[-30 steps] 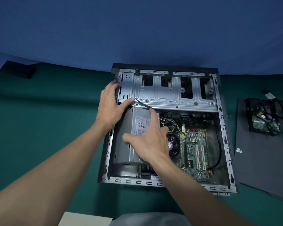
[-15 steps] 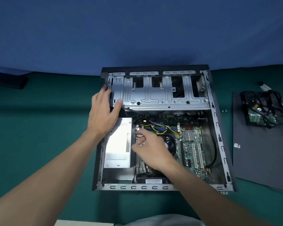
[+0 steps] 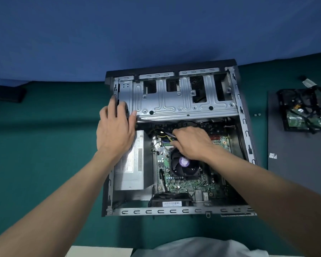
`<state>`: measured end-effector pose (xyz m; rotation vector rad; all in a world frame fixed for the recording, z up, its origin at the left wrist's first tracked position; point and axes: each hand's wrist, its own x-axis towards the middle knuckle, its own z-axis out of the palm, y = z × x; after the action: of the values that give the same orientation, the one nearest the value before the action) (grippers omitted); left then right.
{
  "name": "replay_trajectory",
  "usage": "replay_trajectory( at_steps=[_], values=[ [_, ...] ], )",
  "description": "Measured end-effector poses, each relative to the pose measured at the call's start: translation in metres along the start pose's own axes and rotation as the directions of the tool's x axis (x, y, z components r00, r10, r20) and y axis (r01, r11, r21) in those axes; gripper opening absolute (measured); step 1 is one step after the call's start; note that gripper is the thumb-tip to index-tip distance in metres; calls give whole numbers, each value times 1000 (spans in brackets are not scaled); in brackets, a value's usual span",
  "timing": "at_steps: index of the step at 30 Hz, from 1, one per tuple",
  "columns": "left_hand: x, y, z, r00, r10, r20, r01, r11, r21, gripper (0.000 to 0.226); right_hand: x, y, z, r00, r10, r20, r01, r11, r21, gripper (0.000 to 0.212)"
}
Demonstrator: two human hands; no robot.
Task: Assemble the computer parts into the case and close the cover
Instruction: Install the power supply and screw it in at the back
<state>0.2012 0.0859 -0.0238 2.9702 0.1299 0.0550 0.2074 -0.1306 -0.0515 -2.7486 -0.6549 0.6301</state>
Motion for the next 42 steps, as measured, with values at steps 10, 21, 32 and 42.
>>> replay_trajectory(
  at_steps=[10, 21, 32, 42],
  values=[
    [-10, -17, -3, 856, -510, 91, 432, 607, -667, 41, -2, -5, -20, 968, 250, -16, -248, 967, 56, 6],
    [-58, -27, 2, 791, -555, 258, 575, 528, -626, 45, -12, -110, -11, 950, -161, 266, 187, 979, -76, 145],
    [-78, -29, 1, 787, -545, 290, 579, 487, -654, 51, -24, -117, 0, 963, -197, 184, 183, 979, 87, 142],
    [-74, -28, -1, 790, -537, 294, 577, 493, -651, 50, -26, -100, -1, 969, -228, 98, 178, 913, 366, 123]
  ],
)
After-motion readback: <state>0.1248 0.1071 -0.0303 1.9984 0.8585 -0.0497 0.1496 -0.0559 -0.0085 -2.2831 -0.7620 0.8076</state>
